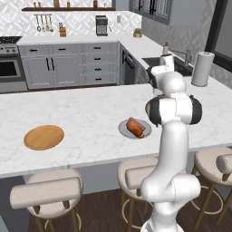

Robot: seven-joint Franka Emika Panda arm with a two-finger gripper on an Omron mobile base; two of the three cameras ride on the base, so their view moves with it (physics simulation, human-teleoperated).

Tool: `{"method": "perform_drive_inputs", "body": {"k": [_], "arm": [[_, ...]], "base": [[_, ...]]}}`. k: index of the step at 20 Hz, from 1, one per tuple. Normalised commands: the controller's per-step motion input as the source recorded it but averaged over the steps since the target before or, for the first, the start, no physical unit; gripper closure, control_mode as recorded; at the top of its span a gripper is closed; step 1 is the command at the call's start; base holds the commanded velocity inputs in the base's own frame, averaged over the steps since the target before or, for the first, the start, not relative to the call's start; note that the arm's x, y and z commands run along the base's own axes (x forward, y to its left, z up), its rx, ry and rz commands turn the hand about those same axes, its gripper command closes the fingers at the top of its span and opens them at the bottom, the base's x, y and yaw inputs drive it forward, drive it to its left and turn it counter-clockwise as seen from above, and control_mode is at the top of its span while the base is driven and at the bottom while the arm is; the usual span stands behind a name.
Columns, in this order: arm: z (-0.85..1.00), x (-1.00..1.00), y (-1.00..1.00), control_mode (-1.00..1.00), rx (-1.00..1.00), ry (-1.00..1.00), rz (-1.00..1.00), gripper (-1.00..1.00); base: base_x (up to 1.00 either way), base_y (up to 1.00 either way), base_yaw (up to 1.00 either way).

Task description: Place one bun and one sausage from the bowl on each plate.

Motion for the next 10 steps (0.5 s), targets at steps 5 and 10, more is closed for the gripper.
{"method": "perform_drive_inputs", "body": {"k": [5,10], "arm": [[-0.55,0.26,-0.11,-1.0,0.0,-0.08,0.06,-1.0],[-0.38,0.35,-0.09,-1.0,0.0,-0.02,0.04,-1.0]], "base": [[0.0,0.0,0.0],[0.0,0.0,0.0]]}}
